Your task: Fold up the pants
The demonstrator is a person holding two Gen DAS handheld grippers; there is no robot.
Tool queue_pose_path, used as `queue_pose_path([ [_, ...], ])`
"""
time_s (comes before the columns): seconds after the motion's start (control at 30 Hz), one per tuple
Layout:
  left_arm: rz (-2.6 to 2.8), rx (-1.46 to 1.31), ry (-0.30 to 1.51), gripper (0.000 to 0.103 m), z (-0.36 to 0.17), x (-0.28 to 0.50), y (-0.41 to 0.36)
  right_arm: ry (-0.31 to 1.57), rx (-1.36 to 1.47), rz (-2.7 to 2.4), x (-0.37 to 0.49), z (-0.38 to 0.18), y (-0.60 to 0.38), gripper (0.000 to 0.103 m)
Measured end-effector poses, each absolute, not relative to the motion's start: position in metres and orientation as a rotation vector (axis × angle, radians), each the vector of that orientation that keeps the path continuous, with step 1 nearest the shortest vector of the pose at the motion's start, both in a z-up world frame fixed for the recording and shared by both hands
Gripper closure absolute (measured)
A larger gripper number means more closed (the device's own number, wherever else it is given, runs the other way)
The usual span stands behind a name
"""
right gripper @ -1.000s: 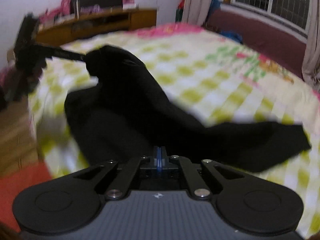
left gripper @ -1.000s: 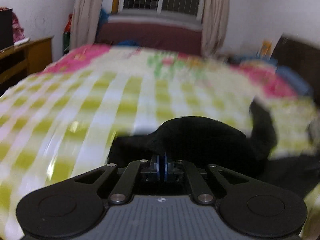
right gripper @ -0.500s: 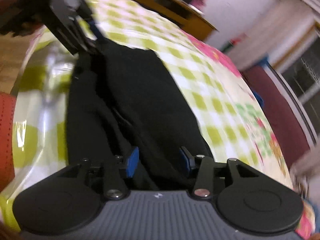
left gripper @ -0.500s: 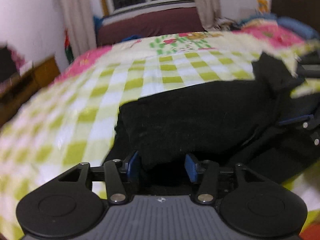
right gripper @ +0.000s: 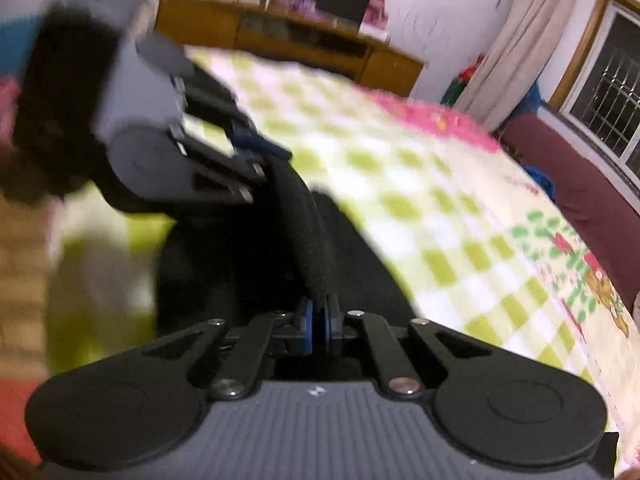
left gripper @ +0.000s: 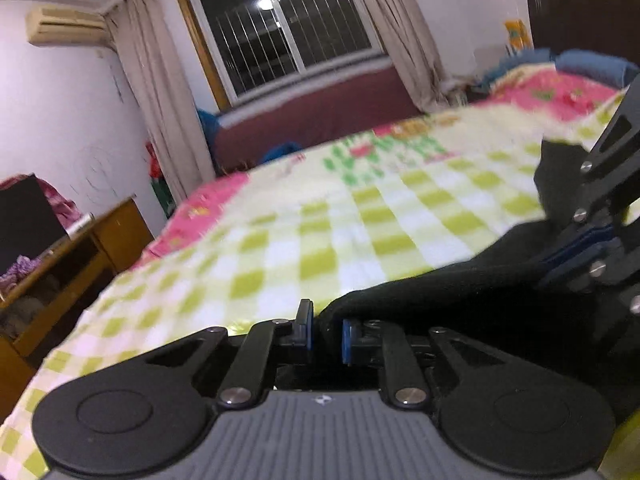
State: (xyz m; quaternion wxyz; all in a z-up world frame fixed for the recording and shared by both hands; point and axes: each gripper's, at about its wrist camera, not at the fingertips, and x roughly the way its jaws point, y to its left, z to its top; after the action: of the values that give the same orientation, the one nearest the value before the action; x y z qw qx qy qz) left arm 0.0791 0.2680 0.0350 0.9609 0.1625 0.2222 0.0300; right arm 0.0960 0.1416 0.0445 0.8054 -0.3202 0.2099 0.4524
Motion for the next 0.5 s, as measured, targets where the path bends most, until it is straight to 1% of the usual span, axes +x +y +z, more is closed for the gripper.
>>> queue_pose_path([
  [0.07,0.074,0.365,0.448,0.07,0.022,0.068,0.272,0.416,-0.721,0.969,0.079,0.036,0.148,0.097],
  [0.1,0.073,0.366,0.495,0.07,0.009,0.069,0.272,0.437,-0.766,0.977,0.074,0.019,0.156,0.096],
  [0.17,0.048,0.41,0.613,0.069,-0.026,0.07,0.267,0.566,-0.837,0.973,0.077,-0.026,0.171,0.095],
  [0.2,0.046,0.458,0.64,0.069,-0.041,0.066,0.262,0.628,-0.843,0.97,0.076,-0.045,0.175,0.092],
  [0.27,0.065,0.518,0.63,0.069,-0.05,0.053,0.256,0.552,-0.883,0.971,0.059,-0.052,0.177,0.09],
  [0.33,0.08,0.464,0.632,0.068,-0.039,0.05,0.262,0.488,-0.869,0.997,0.05,-0.042,0.176,0.091],
  [0.4,0.098,0.46,0.624,0.061,-0.034,0.051,0.266,0.473,-0.861,0.993,0.052,-0.037,0.178,0.091],
  [0.43,0.107,0.477,0.623,0.052,-0.034,0.051,0.266,0.482,-0.866,0.99,0.055,-0.037,0.179,0.091],
  [0.47,0.118,0.5,0.623,0.044,-0.035,0.051,0.267,0.504,-0.866,0.988,0.057,-0.037,0.179,0.087],
  [0.5,0.12,0.527,0.628,0.043,-0.037,0.05,0.266,0.533,-0.854,0.991,0.059,-0.036,0.178,0.086],
])
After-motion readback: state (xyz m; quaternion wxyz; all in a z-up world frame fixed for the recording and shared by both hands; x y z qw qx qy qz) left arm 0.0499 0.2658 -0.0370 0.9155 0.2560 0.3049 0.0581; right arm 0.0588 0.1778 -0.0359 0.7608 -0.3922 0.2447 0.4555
